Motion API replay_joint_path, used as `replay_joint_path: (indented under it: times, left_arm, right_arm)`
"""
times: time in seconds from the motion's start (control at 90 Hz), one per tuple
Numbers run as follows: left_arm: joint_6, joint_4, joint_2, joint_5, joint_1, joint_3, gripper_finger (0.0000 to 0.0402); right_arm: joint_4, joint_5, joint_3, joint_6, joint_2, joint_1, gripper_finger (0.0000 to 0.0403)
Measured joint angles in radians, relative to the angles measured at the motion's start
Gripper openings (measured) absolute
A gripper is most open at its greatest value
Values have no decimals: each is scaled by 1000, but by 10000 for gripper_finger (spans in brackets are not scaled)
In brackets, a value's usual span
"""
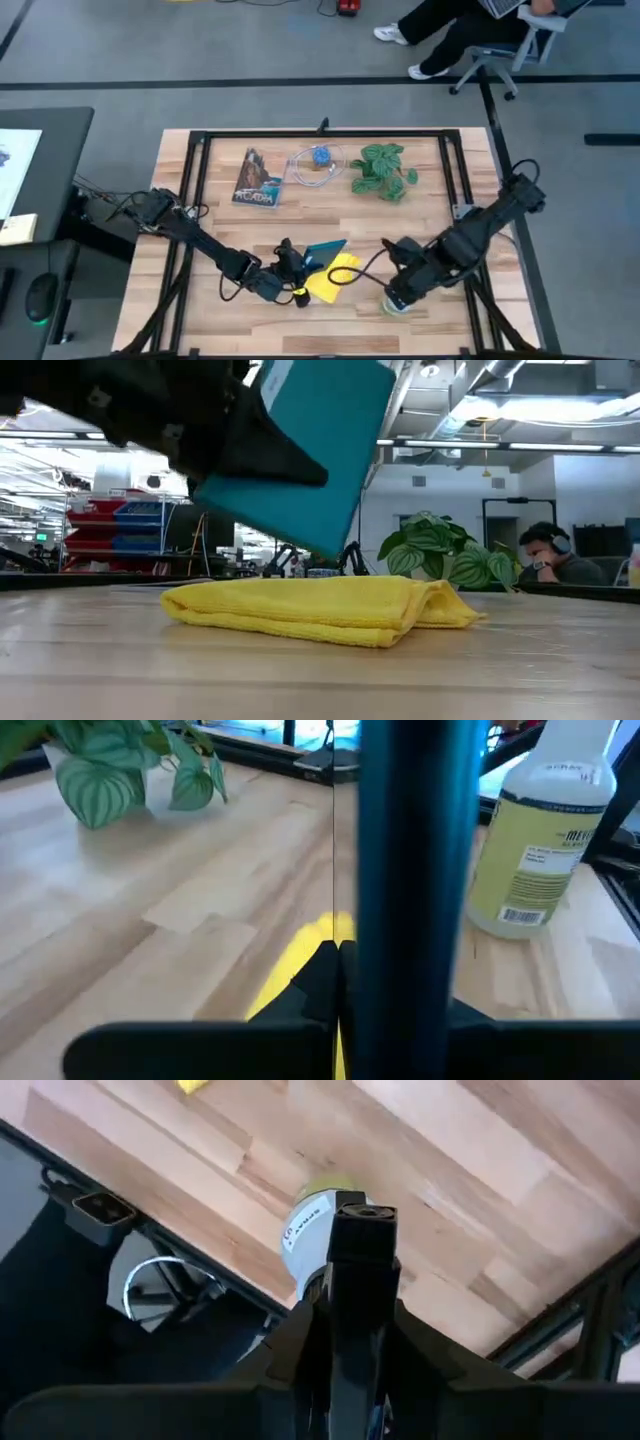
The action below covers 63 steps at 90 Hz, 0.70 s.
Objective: Clean tablet
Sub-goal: Spray the back of the tablet using the cleaning bottle
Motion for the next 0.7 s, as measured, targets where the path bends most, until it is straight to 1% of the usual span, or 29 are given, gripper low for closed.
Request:
replay_joint_path:
  times: [0.089,0.167,0.333,0.522,0.7]
  left_arm:
    - [-2,59,48,-1,0,0,11]
    - [-3,108,87,-2,0,1,11]
    - [-7,202,141,-1,-1,2,11]
    - [3,200,137,6,-5,2,11]
    - [-1,199,138,8,-6,2,11]
  right_arm:
    - [3,6,2,-16,6,1,74]
    - [6,33,1,-20,6,2,80]
    - [18,85,-5,-59,14,8,137]
    - [94,98,-6,-143,12,14,195]
    - [98,97,-6,-173,11,22,230]
